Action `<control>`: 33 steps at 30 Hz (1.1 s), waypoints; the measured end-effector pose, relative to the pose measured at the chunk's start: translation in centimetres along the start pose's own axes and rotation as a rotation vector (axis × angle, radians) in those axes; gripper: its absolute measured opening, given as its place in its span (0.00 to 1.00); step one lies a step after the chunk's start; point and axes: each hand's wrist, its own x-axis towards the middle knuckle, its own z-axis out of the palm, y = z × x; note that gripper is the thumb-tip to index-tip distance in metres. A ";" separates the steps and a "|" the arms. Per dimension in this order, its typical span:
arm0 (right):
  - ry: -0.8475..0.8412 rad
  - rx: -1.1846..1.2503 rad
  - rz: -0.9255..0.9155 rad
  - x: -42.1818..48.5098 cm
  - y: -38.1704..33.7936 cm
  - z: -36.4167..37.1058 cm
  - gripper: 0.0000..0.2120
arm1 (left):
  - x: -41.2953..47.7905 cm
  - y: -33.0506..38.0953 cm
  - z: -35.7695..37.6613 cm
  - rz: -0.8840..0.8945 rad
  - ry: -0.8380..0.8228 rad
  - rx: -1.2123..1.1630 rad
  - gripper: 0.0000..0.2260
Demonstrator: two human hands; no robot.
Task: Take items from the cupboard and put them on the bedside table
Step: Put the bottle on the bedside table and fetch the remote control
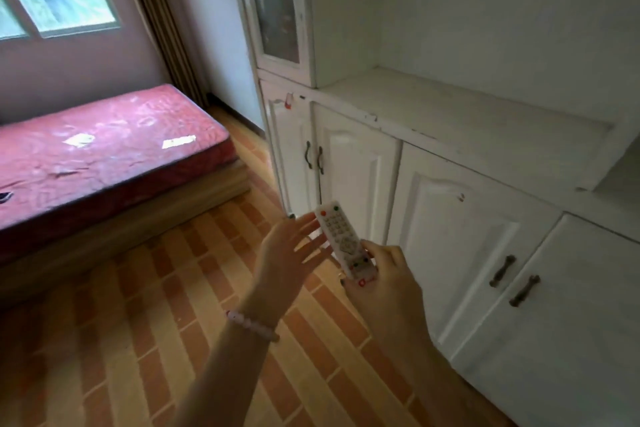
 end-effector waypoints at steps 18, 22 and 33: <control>-0.274 0.115 -0.342 -6.5 -22.8 21.4 0.27 | -9.8 16.6 -28.0 0.281 0.295 -0.050 0.15; -0.323 0.114 -0.410 -6.9 -26.5 25.1 0.27 | -10.9 19.1 -32.1 0.334 0.362 -0.070 0.15; -0.495 0.168 -0.578 -3.3 -33.4 36.5 0.27 | -8.2 25.5 -41.7 0.441 0.563 -0.151 0.17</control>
